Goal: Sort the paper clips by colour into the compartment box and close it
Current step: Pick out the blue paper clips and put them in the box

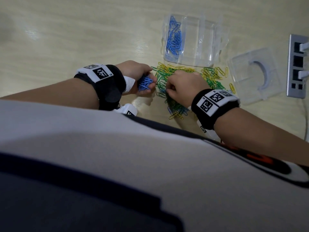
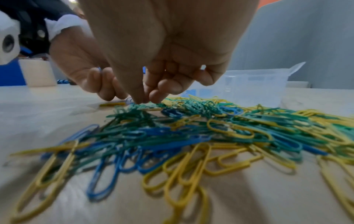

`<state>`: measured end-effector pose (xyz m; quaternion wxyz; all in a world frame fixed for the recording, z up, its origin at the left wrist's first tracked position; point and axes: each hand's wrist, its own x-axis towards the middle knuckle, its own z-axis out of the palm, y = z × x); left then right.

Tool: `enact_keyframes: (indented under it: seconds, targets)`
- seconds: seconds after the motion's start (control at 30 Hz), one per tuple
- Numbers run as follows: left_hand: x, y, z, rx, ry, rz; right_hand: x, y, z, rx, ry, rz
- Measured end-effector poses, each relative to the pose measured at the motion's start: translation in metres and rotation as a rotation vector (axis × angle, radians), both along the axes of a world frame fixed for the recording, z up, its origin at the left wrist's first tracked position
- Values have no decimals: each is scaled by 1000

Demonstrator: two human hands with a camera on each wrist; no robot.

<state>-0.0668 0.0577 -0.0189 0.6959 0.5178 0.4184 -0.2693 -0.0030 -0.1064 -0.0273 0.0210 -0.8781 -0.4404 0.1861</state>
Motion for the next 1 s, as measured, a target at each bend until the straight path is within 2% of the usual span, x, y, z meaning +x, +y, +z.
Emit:
enact_keyframes:
  seconds: [0.13, 0.2, 0.33, 0.43, 0.5, 0.57, 0.63, 0.8, 1.0]
  targets:
    - [2, -5, 0, 22, -1, -33, 4, -6, 9, 257, 44, -109]
    - [3, -10, -1, 31, -10, -46, 1, -3, 14, 373, 74, -105]
    - [4, -16, 1, 57, -47, -42, -8, 8, 18, 338, 109, -16]
    - [4, -19, 2, -7, -32, -39, -3, 1, 16, 410, 76, -142]
    - [3, -20, 1, 3, -1, -62, 2, -9, 13, 316, 42, -191]
    - [2, -19, 3, 9, 4, -60, 2, -16, 9, 91, 9, -143]
    - [1, -16, 3, 13, 8, -52, -4, -17, 3, -47, 16, -116]
    - [1, -13, 3, 32, 2, -50, -13, -13, -6, -22, -2, -149]
    - [0, -12, 3, 41, 7, -37, -3, -17, 1, -34, -2, -204]
